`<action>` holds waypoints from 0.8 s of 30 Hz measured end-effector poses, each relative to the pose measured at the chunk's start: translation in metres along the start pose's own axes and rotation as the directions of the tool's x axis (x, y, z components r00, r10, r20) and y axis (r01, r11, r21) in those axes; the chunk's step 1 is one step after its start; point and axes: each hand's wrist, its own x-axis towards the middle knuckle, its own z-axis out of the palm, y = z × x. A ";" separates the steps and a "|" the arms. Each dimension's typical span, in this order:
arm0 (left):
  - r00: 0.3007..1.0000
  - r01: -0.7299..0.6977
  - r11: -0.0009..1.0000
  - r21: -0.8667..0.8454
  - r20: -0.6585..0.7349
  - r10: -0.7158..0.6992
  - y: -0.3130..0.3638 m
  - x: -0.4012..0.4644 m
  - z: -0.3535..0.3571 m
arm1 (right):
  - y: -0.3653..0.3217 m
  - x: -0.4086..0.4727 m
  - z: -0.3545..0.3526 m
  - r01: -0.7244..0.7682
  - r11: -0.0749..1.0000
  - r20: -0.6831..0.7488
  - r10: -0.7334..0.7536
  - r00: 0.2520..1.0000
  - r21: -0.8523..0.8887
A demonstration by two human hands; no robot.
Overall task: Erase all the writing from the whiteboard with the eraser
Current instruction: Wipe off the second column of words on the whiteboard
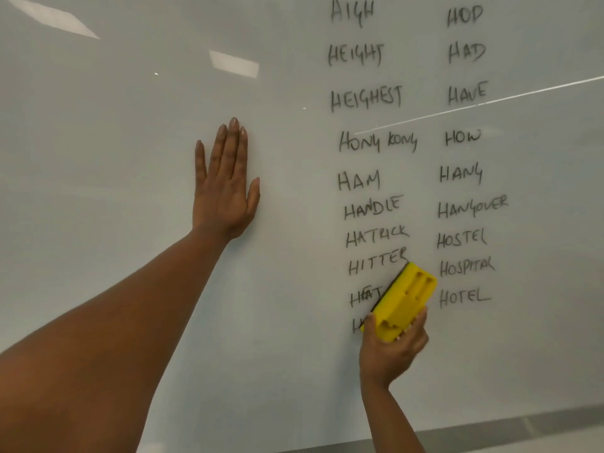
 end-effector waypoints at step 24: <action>0.995 -0.039 0.996 0.081 -0.087 0.046 -0.001 -0.003 0.009 | 0.032 -0.045 0.017 -0.412 0.908 0.066 0.417 0.906 -0.073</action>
